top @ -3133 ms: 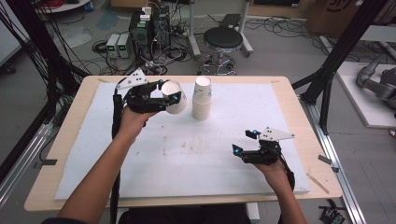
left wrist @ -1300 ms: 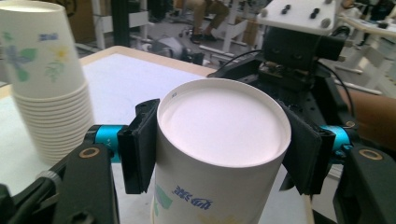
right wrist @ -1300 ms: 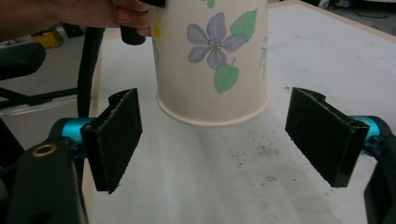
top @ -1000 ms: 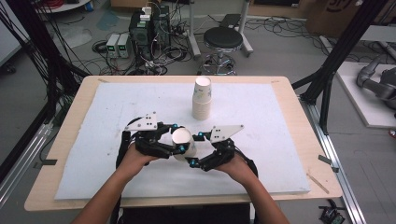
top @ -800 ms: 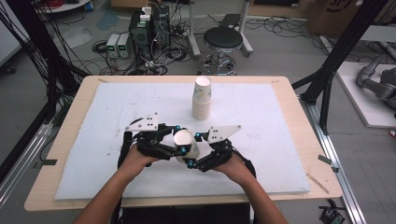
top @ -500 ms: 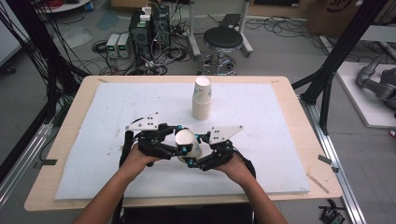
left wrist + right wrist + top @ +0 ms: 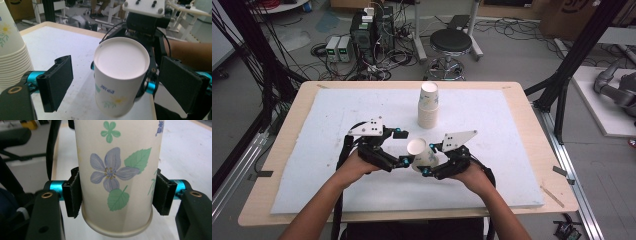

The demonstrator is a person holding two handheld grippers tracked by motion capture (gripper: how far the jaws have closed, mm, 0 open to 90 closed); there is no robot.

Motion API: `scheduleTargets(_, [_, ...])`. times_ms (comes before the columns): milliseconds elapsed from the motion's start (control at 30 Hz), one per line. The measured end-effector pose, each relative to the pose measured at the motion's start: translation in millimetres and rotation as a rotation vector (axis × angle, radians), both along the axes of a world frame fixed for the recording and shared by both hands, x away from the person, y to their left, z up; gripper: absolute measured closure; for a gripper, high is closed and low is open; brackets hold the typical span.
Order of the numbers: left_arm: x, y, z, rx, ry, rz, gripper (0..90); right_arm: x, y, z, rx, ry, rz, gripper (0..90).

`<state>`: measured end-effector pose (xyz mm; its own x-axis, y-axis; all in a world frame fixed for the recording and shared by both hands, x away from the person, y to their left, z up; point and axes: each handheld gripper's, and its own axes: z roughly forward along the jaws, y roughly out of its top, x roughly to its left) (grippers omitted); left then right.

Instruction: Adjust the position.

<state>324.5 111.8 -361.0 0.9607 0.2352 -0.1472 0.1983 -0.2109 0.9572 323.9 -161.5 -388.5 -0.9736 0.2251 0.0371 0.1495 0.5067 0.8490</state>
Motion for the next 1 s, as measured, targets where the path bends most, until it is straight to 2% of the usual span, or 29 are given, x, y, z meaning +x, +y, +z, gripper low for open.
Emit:
scheduleTargets(67, [-0.2,-0.6,0.4,0.009,0.002,-0.008,12.6,-0.1,-1.5,1.2,-0.012,-0.003,-0.002,36.0])
scheduleTargets(233, [-1.5,-4.1,1.0,0.07,-0.007,-0.051,12.8,-2.4,-7.1,6.4,-0.087,-0.018,0.023,35.9])
scheduleTargets(267, [-2.0,-5.5,0.7,0.079,-0.004,-0.057,12.8,-2.4,-7.1,6.4,-0.087,-0.018,0.023,35.9])
scheduleTargets(367, [-2.4,-10.0,0.2,0.121,-0.009,-0.077,12.8,-3.1,-6.4,9.3,-0.138,-0.028,0.04,36.0])
scheduleTargets(500, [-1.8,-14.8,0.9,0.162,-0.004,-0.099,13.1,-4.0,-0.1,13.1,-0.205,-0.006,0.083,36.0])
scheduleTargets(533, [-1.5,-15.6,1.4,0.177,-0.006,-0.107,13.1,-4.0,-0.1,13.1,-0.205,-0.006,0.083,36.0])
scheduleTargets(600, [-0.6,-18.6,2.3,0.212,-0.008,-0.123,13.3,-4.2,4.7,13.9,-0.263,-0.015,0.099,36.0])
scheduleTargets(633, [-0.6,-18.6,2.3,0.212,-0.008,-0.123,13.5,-4.2,4.7,13.9,-0.263,-0.015,0.099,36.0])
scheduleTargets(667, [-0.4,-19.6,2.2,0.224,-0.008,-0.127,13.5,-5.2,8.0,15.6,-0.3,-0.019,0.106,35.9])
scheduleTargets(700, [-0.2,-20.7,1.8,0.236,-0.006,-0.131,13.5,-5.2,8.0,15.6,-0.3,-0.019,0.106,35.9])
scheduleTargets(800, [-0.2,-24.1,0.1,0.257,-0.002,-0.142,13.6,-5.6,13.0,18.0,-0.349,-0.022,0.115,35.9])
scheduleTargets(833, [-0.2,-24.8,-0.4,0.267,-0.003,-0.148,15.1,-5.3,16.1,18.9,-0.385,-0.015,0.122,36.0])
scheduleTargets(1000, [1.1,-27.4,-3.0,0.29,0.008,-0.158,16.4,-4.5,19.9,21.8,-0.416,-0.012,0.132,36.0])
